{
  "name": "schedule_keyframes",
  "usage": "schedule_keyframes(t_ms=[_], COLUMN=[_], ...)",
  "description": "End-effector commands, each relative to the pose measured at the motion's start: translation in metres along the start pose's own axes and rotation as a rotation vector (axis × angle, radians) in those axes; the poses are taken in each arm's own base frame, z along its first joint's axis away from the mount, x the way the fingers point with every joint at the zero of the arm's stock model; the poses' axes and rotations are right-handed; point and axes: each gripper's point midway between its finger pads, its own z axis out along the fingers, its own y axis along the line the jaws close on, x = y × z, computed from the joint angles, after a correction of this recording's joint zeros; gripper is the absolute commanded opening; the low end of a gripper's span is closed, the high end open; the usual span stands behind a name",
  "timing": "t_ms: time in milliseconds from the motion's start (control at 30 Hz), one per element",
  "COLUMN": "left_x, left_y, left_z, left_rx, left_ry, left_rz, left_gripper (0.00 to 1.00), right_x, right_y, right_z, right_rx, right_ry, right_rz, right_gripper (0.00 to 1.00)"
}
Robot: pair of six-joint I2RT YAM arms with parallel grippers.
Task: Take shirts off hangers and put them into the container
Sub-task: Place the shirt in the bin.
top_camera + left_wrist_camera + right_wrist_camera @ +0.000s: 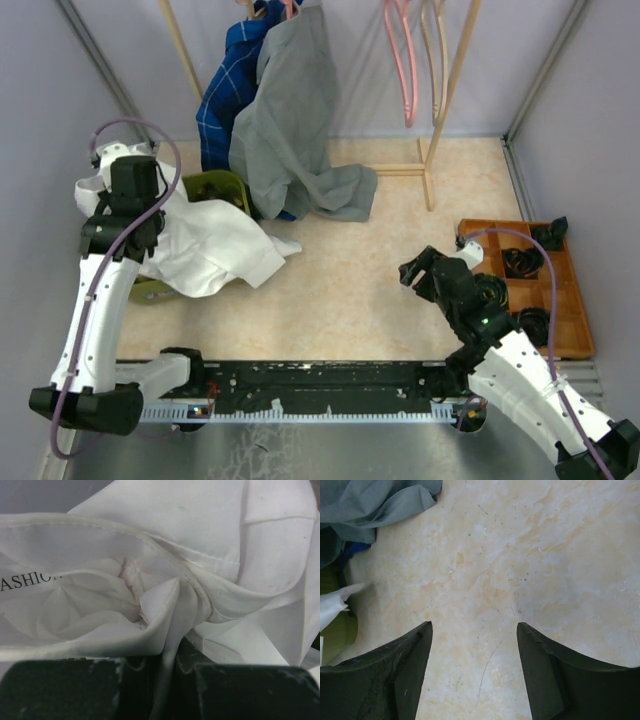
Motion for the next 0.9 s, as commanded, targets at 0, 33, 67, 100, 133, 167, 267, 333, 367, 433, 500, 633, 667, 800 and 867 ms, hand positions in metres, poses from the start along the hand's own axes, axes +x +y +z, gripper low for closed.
schedule_keyframes(t_ms=[0,33,67,100,133,167,267,333,367,433,500,633,667,800,867], left_x=[0.028,0.037,0.044,0.053,0.062,0.071,0.096,0.114,0.122,0.137,0.151,0.181,0.188,0.218,0.225], left_y=[-0.001,0.0,0.0,0.0,-0.002,-0.005,-0.01,-0.014,-0.018,-0.027,-0.035,-0.039,-0.039,-0.034,-0.039], left_z=[0.029,0.036,0.044,0.053,0.062,0.07,0.093,0.106,0.112,0.121,0.126,0.142,0.145,0.148,0.145], left_rx=[0.044,0.03,0.02,0.016,0.027,0.039,0.042,0.048,0.056,0.082,0.112,0.114,0.11,0.048,0.073], left_ry=[0.071,0.086,0.089,0.107,0.132,0.164,0.226,0.271,0.291,0.336,0.387,0.444,0.468,0.572,0.612], left_rz=[-0.01,-0.008,-0.014,-0.023,-0.033,-0.05,-0.074,-0.08,-0.085,-0.089,-0.11,-0.133,-0.128,-0.107,-0.112], left_gripper=[0.0,0.0,0.0,0.0,0.0,0.0,0.01,0.05,0.07,0.11,0.12,0.23,0.23,0.36,0.43], right_x=[-0.016,-0.016,-0.017,-0.017,-0.017,-0.016,-0.017,-0.017,-0.018,-0.018,-0.018,-0.017,-0.017,-0.014,-0.014], right_y=[0.009,0.009,0.009,0.009,0.01,0.009,0.012,0.012,0.013,0.013,0.014,0.014,0.014,0.009,0.008], right_z=[0.002,0.002,0.001,0.001,0.001,0.002,0.002,0.001,0.001,0.001,0.001,0.0,-0.001,-0.003,-0.003], right_rx=[-0.028,-0.029,-0.029,-0.028,-0.03,-0.03,-0.041,-0.043,-0.045,-0.046,-0.051,-0.051,-0.052,-0.043,-0.048], right_ry=[-0.067,-0.068,-0.071,-0.07,-0.071,-0.069,-0.067,-0.067,-0.068,-0.071,-0.069,-0.062,-0.061,-0.058,-0.062], right_rz=[-0.004,-0.006,-0.01,-0.01,-0.009,-0.01,-0.017,-0.025,-0.026,-0.028,-0.028,-0.027,-0.027,-0.026,-0.019], right_gripper=[0.69,0.69,0.69,0.69,0.69,0.7,0.7,0.7,0.7,0.7,0.7,0.71,0.71,0.72,0.73])
